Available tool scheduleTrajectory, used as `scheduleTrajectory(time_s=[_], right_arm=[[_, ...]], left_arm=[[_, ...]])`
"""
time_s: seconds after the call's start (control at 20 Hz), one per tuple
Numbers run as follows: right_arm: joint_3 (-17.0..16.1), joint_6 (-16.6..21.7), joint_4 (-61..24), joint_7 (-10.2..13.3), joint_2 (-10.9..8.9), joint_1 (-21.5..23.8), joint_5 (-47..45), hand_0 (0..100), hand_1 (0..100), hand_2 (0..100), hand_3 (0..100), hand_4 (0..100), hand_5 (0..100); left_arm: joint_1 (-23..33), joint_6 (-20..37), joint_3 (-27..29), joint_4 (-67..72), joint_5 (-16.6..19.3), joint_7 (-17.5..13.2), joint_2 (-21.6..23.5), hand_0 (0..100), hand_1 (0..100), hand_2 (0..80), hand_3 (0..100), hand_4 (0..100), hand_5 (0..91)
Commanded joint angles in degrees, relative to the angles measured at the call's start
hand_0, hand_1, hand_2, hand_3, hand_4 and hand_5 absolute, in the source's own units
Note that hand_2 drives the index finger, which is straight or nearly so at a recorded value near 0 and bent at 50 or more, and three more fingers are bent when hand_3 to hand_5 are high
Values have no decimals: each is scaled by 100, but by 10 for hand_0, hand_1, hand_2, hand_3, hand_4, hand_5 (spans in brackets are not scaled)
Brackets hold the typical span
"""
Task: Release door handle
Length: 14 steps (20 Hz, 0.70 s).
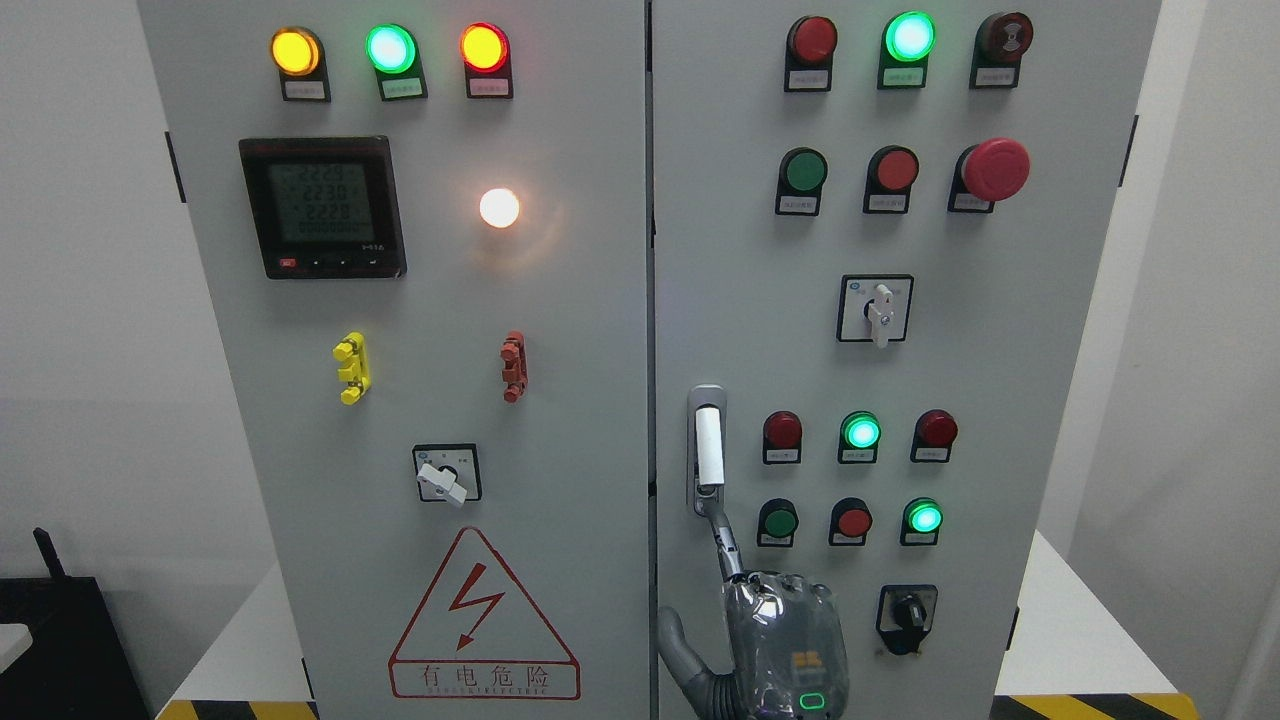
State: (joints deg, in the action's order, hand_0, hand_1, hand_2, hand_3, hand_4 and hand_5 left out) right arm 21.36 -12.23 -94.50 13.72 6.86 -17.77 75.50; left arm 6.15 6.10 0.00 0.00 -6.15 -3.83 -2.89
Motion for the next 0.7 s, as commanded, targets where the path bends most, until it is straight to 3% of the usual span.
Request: scheduleTrajectory(time_s=[0.0, 0.1, 0.2, 0.3, 0.45, 0.65], right_arm=[[17, 79, -69, 174, -1, 19, 0, 386, 364, 0, 1000, 997, 993], [-9, 281, -78, 245, -9, 63, 0, 398, 367, 82, 1000, 923, 971], [-35, 396, -112, 246, -18, 107, 0, 443, 384, 279, 1000, 829, 878], [-44, 458, -157, 281, -44, 186, 0, 481, 402, 438, 868, 735, 769], [-106, 493, -271, 482, -176, 318, 0, 523, 446, 511, 782, 650, 682], [-299, 685, -481, 763, -229, 432, 0, 383, 577, 533, 717, 605, 651]], left_arm=[[0, -4, -79, 114, 0, -4, -1, 120, 389, 0, 0, 0, 0], [0, -4, -79, 114, 0, -4, -1, 120, 389, 0, 0, 0, 0], [0, -4, -79, 114, 0, -4, -1, 120, 389, 0, 0, 0, 0], [0, -4, -79, 114, 0, -4, -1, 120, 389, 0, 0, 0, 0], [0, -4, -79, 114, 0, -4, 8, 120, 389, 0, 0, 0, 0], [0, -4, -79, 114, 0, -4, -1, 120, 389, 0, 0, 0, 0]])
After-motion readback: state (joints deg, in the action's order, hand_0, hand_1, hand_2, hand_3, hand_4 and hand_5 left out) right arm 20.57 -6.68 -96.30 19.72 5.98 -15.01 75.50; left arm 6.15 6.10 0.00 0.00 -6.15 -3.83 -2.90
